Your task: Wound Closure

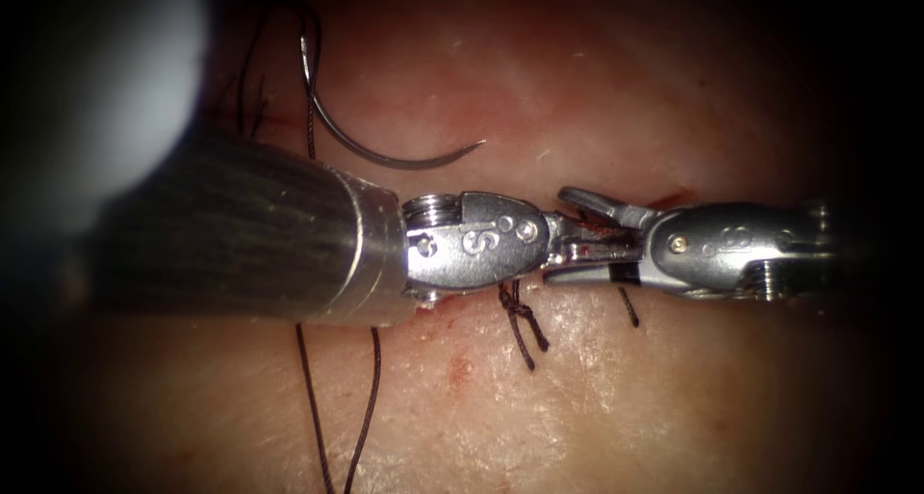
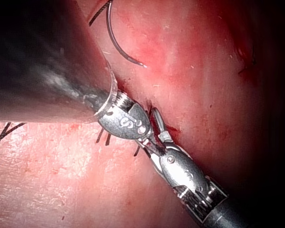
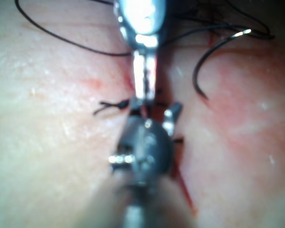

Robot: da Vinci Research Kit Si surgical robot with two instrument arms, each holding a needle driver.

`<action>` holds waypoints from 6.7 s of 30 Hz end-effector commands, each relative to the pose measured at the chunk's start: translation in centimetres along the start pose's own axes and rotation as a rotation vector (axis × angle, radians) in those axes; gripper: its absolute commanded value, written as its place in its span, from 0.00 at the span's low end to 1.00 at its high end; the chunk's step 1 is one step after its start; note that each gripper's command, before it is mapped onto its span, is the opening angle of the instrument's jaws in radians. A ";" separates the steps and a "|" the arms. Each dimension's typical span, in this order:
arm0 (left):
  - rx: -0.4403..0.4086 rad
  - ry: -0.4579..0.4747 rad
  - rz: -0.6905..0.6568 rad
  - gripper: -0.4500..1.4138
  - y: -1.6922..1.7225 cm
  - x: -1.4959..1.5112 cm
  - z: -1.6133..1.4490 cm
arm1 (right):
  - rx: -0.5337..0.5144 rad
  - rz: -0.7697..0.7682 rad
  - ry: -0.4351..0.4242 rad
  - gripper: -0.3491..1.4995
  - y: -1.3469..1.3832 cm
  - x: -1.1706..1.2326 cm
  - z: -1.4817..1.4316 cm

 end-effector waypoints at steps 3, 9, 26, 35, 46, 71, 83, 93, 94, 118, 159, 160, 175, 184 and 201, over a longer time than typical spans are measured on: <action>0.002 0.012 -0.017 0.00 0.04 -0.07 0.07 | 0.008 -0.005 0.005 0.99 -0.09 -0.02 0.15; 0.000 0.044 -0.059 0.00 -0.13 -0.14 0.01 | 0.011 -0.015 0.014 0.99 -0.12 0.02 0.21; 0.000 0.056 -0.079 0.00 -0.07 -0.16 0.02 | 0.097 -0.043 -0.013 0.00 -0.09 0.01 0.18; -0.014 0.061 -0.085 0.00 -0.11 -0.10 -0.11 | 0.104 -0.055 -0.032 0.00 -0.02 -0.01 0.09; 0.028 0.066 -0.109 0.00 -0.26 0.06 -0.78 | 0.005 -0.018 -0.063 0.99 -0.03 -0.07 -0.33; 0.057 0.078 -0.105 0.00 -0.23 -0.03 -0.84 | -0.001 0.026 -0.089 0.99 -0.06 0.30 0.19; 0.054 0.079 -0.105 0.00 -0.18 -0.01 -0.84 | 0.024 0.007 -0.107 0.99 -0.05 0.13 0.83; 0.051 0.080 -0.107 0.00 -0.16 0.02 -0.86 | 0.065 -0.004 -0.106 0.88 0.02 0.11 0.93; 0.051 0.080 -0.107 0.00 -0.16 0.02 -0.86 | 0.065 -0.004 -0.106 0.88 0.02 0.11 0.93; 0.101 0.056 -0.091 0.00 -0.17 -0.16 -1.99 | -0.035 0.089 -0.113 0.98 0.40 0.24 -0.88; 0.334 -0.249 -0.176 0.92 1.01 -2.30 -3.18 | -0.120 0.124 -0.150 0.99 0.30 -0.35 -1.78; 0.334 -0.250 -0.178 0.92 1.03 -2.29 -3.24 | -0.120 0.124 -0.150 0.99 0.30 -0.36 -1.78; 0.282 -0.107 -0.123 0.81 0.84 -0.73 -2.64 | -0.043 0.154 -0.134 0.97 0.37 -0.14 -1.62; 0.150 -0.036 -0.052 0.78 0.32 -0.40 -1.31 | 0.125 0.135 -0.144 0.90 0.10 0.59 -1.03; 0.055 -0.037 -0.023 0.64 0.24 -0.43 -1.39 | 0.252 -0.031 -0.181 0.85 -0.04 0.57 -0.47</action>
